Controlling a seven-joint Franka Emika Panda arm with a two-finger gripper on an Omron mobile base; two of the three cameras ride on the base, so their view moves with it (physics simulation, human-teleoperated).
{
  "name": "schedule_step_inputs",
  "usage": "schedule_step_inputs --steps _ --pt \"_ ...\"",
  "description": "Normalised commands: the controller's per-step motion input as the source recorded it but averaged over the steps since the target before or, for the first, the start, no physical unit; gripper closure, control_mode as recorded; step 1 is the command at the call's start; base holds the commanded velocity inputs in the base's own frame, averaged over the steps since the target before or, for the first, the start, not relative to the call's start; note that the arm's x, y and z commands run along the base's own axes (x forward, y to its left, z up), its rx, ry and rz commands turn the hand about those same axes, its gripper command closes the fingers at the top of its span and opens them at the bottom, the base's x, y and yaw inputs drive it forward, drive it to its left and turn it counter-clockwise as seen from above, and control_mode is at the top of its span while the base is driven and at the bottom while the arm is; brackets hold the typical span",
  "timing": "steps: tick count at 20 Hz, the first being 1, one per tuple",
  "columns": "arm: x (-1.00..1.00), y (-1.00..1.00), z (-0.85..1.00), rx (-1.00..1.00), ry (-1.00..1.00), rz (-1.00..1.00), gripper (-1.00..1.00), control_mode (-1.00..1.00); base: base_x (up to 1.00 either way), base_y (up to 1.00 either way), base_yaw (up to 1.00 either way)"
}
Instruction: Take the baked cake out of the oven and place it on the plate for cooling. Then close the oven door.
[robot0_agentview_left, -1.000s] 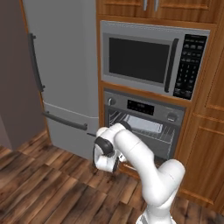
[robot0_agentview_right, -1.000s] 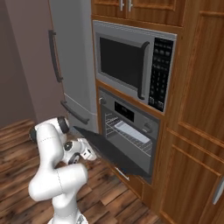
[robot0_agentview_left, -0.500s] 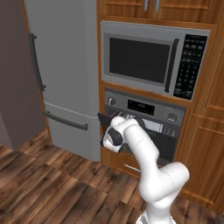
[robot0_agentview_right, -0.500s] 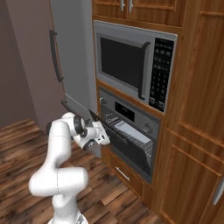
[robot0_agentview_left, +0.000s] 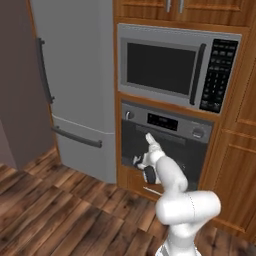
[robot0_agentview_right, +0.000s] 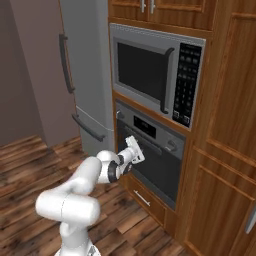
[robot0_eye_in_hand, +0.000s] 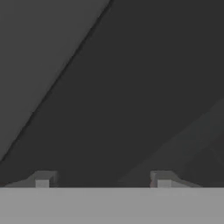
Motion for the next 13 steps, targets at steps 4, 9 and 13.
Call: schedule_step_inputs --steps 4,9,13 --pt "1.0 -1.0 -0.44 0.02 -0.41 -0.1 -1.0 -1.0 0.0 0.0 0.0" --pt "0.97 -0.76 -0.37 0.0 -0.37 -0.14 -1.0 -1.0 0.0 0.0 0.0" --pt "0.64 -0.32 0.0 -0.02 0.14 -0.17 -1.0 -1.0 0.0 0.0 0.0"
